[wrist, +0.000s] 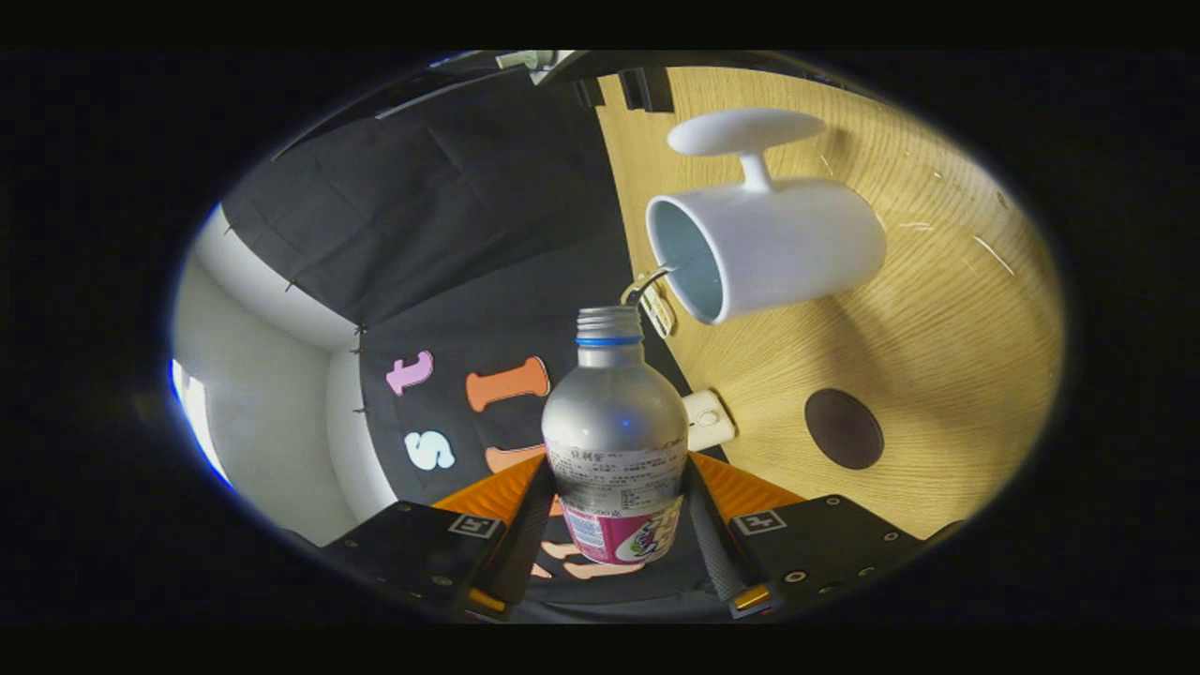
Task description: Take the bottle from table, then pour the juice into the cup, finally place the bottle on the coaster
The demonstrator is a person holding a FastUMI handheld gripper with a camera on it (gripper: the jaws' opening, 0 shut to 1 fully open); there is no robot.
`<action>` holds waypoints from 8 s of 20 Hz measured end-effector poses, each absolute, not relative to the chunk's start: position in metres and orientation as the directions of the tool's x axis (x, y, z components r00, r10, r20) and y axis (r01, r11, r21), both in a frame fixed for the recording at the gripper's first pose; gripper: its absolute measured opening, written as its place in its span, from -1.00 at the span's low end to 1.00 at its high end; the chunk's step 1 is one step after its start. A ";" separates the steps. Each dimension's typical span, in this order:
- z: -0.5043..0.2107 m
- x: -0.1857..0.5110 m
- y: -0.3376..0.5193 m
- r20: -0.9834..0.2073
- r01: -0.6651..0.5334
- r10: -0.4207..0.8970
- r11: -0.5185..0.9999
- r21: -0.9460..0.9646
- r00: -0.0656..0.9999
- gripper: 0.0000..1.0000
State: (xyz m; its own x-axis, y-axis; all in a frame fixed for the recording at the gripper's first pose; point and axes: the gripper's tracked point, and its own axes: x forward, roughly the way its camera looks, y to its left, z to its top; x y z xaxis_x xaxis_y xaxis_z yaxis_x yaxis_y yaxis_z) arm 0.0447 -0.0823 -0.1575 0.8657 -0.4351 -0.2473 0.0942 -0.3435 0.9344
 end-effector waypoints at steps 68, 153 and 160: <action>-0.136 0.049 -0.104 -0.241 -0.102 -0.519 -0.547 0.831 0.820 0.49; -0.218 0.095 -0.053 -0.388 0.366 -0.402 0.916 -0.166 0.830 0.53; -0.208 0.080 -0.051 -0.394 0.387 -0.407 0.912 -0.134 0.824 0.95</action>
